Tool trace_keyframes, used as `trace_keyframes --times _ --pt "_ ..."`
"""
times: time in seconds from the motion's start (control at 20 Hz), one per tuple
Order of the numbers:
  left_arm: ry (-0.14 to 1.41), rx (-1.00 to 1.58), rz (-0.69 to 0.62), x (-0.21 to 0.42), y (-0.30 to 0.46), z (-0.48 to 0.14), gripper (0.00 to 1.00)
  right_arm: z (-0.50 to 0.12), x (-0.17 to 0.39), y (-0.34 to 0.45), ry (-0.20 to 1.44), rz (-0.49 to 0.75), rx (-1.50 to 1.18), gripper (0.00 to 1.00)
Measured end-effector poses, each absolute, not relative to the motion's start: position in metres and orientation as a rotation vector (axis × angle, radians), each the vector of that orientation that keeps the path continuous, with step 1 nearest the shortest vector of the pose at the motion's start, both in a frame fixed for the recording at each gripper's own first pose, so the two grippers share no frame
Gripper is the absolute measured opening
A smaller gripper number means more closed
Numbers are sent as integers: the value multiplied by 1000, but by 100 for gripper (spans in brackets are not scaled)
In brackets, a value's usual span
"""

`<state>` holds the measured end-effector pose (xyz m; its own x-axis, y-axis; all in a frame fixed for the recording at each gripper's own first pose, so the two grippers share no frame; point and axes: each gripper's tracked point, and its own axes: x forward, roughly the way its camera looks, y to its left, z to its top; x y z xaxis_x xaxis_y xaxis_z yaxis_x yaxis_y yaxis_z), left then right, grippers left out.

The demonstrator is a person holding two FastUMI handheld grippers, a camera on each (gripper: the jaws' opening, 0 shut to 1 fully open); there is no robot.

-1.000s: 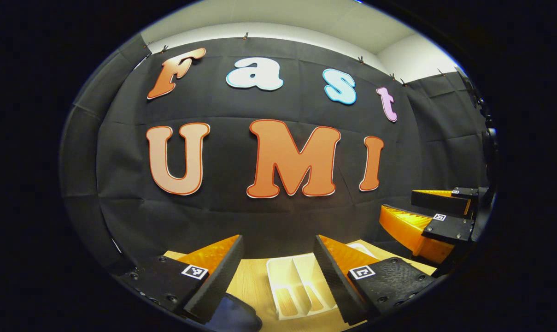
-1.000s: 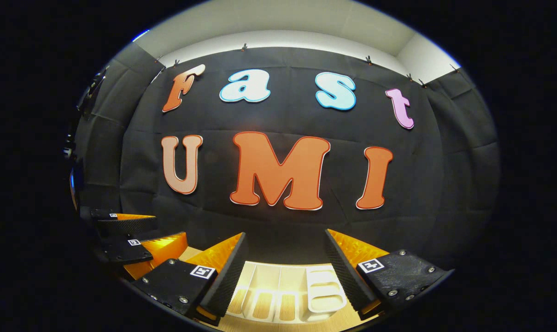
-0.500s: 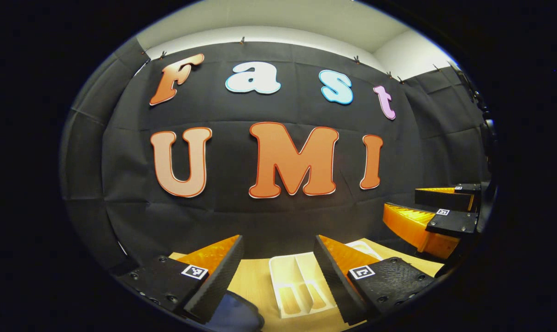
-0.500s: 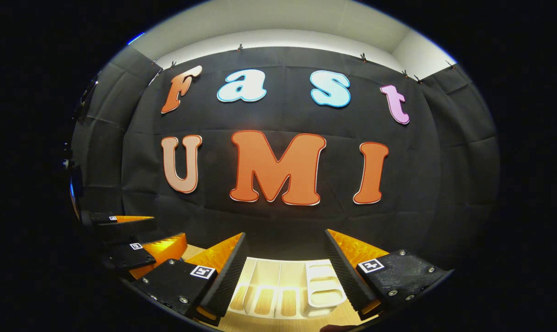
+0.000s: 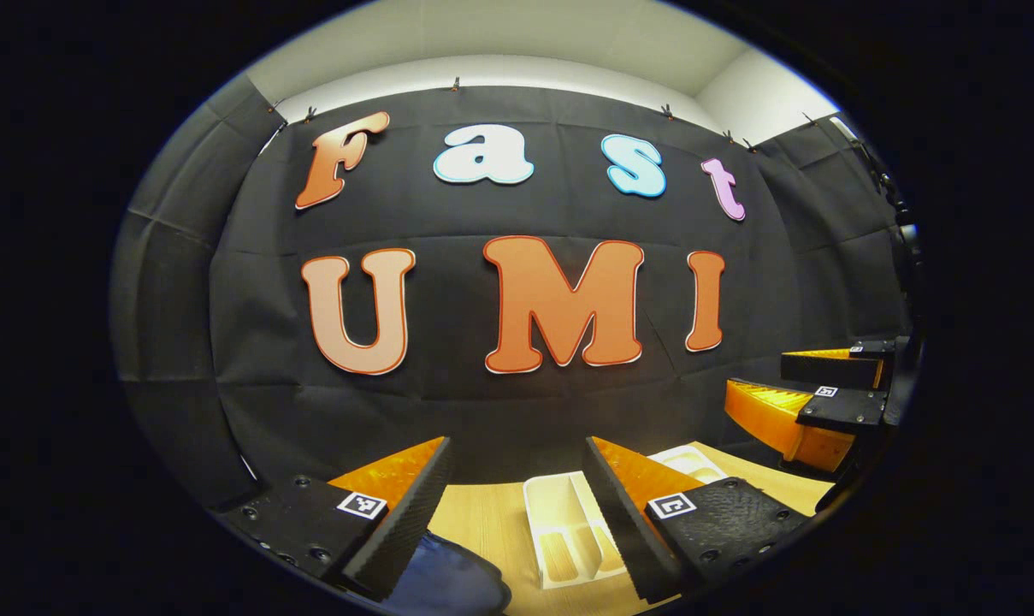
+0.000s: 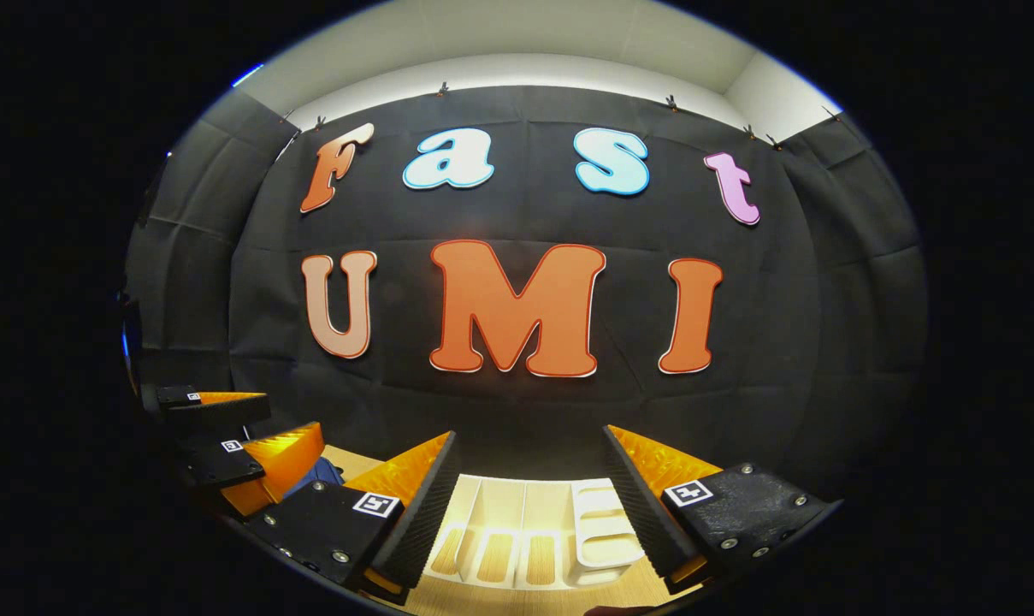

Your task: Open the schoolbag, grab two books from the bookshelf and put them into the schoolbag.

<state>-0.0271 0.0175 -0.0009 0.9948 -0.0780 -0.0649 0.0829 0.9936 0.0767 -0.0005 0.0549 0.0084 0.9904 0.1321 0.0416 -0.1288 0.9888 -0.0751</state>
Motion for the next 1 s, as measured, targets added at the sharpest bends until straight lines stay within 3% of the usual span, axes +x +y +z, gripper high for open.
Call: trace_keyframes --times 0.25,0.55,0.6,1.0 --pt "59 89 -76 -23 21 4 94 10 1 51 -40 141 -65 100" --pt "81 63 -41 -22 37 -3 100 14 4 40 -44 130 -60 97" --pt "82 56 -42 -22 37 -3 95 13 4 40 -44 136 -52 97" --pt "84 49 -40 -18 39 -8 95 2 8 45 -17 154 -57 97"
